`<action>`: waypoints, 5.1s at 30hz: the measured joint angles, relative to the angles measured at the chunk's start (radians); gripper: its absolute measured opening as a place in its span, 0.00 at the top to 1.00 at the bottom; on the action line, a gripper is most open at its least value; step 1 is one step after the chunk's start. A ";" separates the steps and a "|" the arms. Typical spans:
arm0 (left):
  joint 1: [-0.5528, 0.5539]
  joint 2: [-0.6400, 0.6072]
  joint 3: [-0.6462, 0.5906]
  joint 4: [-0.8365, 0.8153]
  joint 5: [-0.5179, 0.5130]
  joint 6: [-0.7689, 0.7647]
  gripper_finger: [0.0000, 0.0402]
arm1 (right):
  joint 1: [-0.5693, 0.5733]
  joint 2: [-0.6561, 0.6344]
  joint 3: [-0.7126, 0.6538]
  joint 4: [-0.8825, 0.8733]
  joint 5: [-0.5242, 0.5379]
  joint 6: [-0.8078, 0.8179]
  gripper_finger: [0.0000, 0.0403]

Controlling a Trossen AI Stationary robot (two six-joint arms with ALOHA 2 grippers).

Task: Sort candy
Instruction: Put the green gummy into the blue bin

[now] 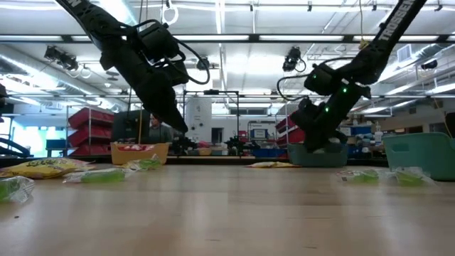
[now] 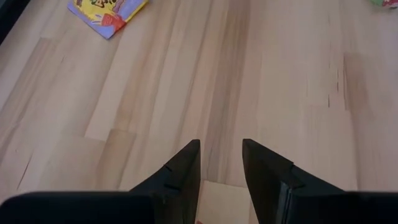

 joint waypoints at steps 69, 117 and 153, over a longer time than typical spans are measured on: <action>-0.089 0.038 0.000 -0.187 -0.173 0.028 0.98 | 0.374 -0.303 0.081 -0.121 0.060 -0.087 0.84; -0.145 0.176 0.206 0.571 0.242 0.120 1.00 | 0.636 -0.303 0.052 0.366 -0.080 -0.023 0.73; -0.124 0.091 0.111 0.419 -0.006 0.130 0.98 | 0.047 -0.284 0.053 -0.127 0.245 0.065 1.00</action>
